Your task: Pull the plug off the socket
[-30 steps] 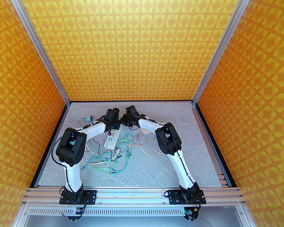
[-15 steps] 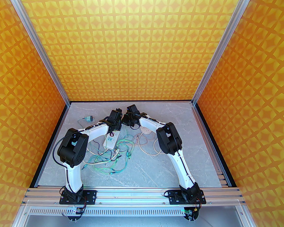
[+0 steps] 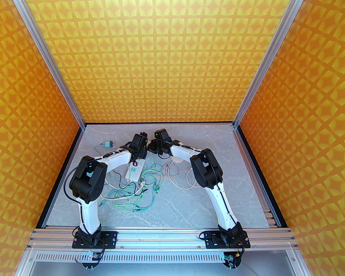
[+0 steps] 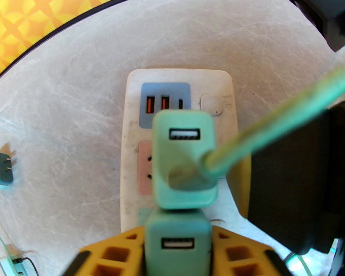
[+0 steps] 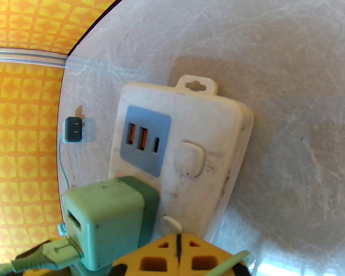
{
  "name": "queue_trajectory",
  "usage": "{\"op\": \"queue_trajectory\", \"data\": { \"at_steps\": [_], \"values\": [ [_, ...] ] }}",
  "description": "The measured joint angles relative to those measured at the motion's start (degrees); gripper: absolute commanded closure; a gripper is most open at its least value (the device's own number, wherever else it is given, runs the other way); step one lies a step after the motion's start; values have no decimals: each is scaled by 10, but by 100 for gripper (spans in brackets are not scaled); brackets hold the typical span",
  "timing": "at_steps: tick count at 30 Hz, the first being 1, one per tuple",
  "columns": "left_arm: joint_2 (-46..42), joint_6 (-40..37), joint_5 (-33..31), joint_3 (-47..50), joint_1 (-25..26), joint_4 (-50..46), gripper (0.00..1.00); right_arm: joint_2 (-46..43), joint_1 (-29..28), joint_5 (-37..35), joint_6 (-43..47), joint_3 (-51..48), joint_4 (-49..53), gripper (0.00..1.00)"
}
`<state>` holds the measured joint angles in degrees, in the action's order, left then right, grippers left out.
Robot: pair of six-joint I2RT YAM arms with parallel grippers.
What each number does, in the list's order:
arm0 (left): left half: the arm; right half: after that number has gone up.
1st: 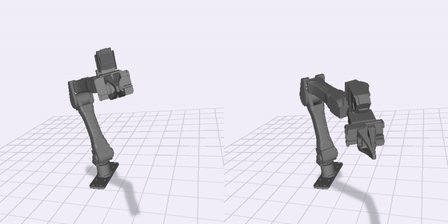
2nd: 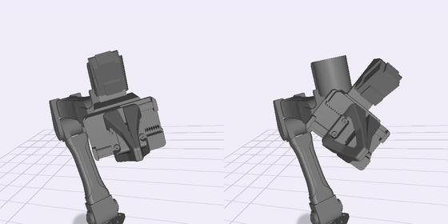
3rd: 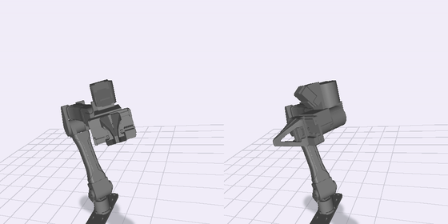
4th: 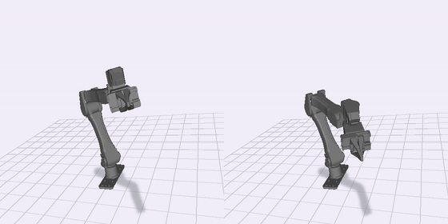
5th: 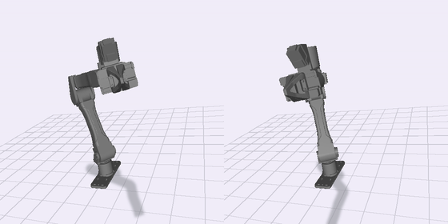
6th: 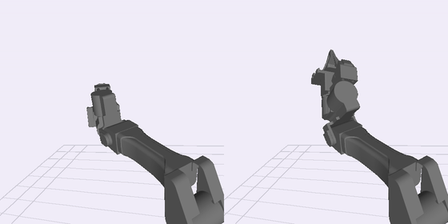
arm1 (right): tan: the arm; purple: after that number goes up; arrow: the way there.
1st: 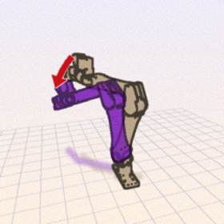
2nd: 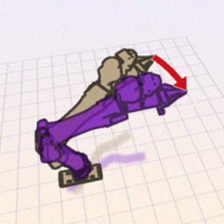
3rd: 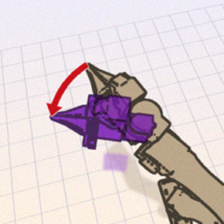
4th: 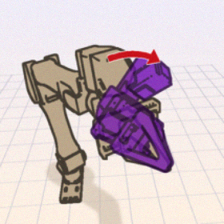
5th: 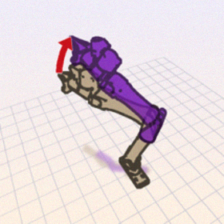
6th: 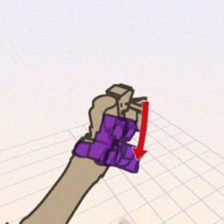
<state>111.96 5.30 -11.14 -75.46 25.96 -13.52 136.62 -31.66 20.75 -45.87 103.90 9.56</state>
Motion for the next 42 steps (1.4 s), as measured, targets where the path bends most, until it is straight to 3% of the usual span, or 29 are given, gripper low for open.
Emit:
{"op": "queue_trajectory", "data": {
  "at_steps": [1,4,9,21,28,30,42],
  "values": [
    [-3,2,5,3,-2,0,51,0,0,2,0,0,0,100],
    [-16,4,15,10,-6,-5,50,0,0,5,-2,-1,0,100],
    [-36,1,24,16,-6,-10,62,0,0,7,-4,-1,0,100],
    [-27,-3,32,16,-14,-12,60,0,-2,35,-7,-1,0,100],
    [-16,-10,35,16,-17,-12,74,0,-8,39,-15,-1,0,100],
    [-16,-11,36,16,-17,-13,85,0,-9,40,-19,-1,0,100],
    [-17,-13,31,11,-14,-22,88,16,-10,23,-22,42,61,100]
  ]
}}
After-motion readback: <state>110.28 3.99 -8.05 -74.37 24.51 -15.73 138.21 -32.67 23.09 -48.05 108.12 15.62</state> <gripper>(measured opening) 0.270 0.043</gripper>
